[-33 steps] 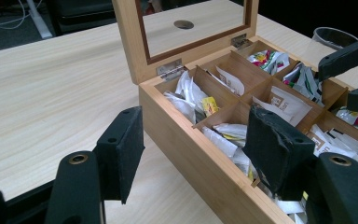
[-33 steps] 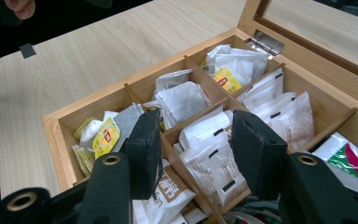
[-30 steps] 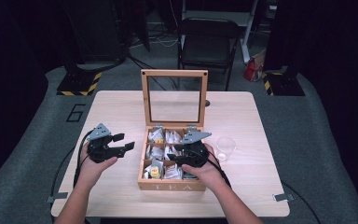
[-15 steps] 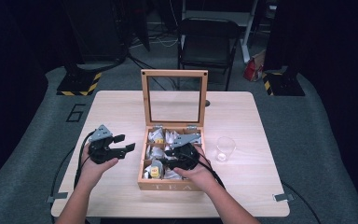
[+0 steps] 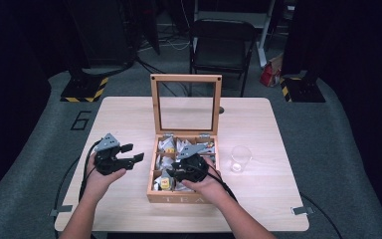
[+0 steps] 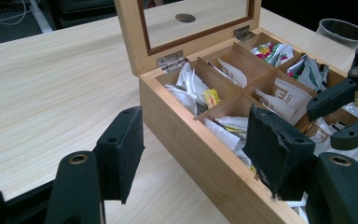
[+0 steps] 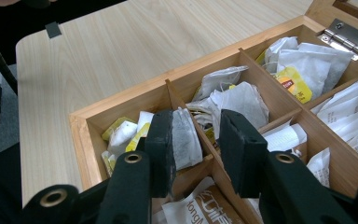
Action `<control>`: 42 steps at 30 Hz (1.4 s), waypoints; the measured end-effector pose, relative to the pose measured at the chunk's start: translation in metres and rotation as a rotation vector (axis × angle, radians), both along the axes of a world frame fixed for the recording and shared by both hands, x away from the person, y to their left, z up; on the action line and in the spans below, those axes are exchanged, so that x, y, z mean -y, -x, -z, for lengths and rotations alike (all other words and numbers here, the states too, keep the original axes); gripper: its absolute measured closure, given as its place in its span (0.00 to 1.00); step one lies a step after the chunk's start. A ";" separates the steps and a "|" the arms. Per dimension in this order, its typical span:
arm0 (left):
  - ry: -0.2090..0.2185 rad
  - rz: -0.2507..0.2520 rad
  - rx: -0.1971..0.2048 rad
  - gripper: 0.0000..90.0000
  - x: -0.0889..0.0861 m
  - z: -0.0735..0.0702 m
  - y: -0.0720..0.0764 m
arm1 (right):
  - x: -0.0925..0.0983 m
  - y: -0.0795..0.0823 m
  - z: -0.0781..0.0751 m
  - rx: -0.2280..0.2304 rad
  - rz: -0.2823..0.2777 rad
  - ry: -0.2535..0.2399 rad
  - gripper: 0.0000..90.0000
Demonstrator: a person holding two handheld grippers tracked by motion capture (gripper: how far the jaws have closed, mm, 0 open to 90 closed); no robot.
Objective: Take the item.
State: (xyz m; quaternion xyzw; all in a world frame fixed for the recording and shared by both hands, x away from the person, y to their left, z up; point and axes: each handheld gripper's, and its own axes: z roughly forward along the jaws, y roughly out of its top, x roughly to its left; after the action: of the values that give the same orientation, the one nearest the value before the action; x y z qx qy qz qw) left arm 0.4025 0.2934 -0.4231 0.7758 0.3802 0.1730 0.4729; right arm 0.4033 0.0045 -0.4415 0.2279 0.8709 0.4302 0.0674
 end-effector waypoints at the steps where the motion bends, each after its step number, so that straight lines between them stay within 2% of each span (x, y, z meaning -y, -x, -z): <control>1: 0.002 -0.001 0.000 0.41 0.000 0.000 0.000 | -0.001 0.000 0.001 0.001 0.000 0.001 0.73; 7: 0.006 -0.007 -0.004 0.41 -0.002 0.001 -0.001 | -0.004 0.000 0.003 -0.020 -0.002 0.019 0.76; 12: 0.006 -0.009 -0.003 0.41 -0.003 0.001 -0.001 | -0.006 -0.002 0.005 -0.011 -0.011 0.042 0.79; 17: 0.009 -0.012 -0.002 0.41 -0.004 0.001 -0.001 | -0.008 -0.002 0.006 -0.026 -0.025 0.064 0.82; 19: 0.007 -0.010 -0.005 0.41 -0.005 0.000 -0.001 | -0.008 -0.002 0.006 -0.028 -0.025 0.077 0.84; 30: 0.015 -0.021 -0.002 0.41 -0.005 0.001 -0.001 | -0.009 -0.002 0.006 -0.049 -0.040 0.085 1.00; 33: 0.018 -0.026 0.001 0.41 -0.005 0.002 -0.001 | -0.009 -0.003 0.006 -0.041 -0.058 0.082 0.98; 37: 0.012 -0.017 -0.010 0.41 -0.005 0.002 -0.001 | -0.011 -0.004 0.005 -0.051 -0.069 0.072 0.89; 42: 0.011 -0.018 -0.008 0.41 -0.006 0.002 -0.001 | -0.014 -0.007 0.005 -0.079 -0.077 0.059 0.84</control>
State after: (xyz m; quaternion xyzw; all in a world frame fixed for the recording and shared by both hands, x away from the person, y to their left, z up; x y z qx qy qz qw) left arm 0.4039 0.2992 -0.4255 0.7703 0.3901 0.1720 0.4741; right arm 0.4108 0.0185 -0.4462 0.2090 0.8933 0.3973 0.0232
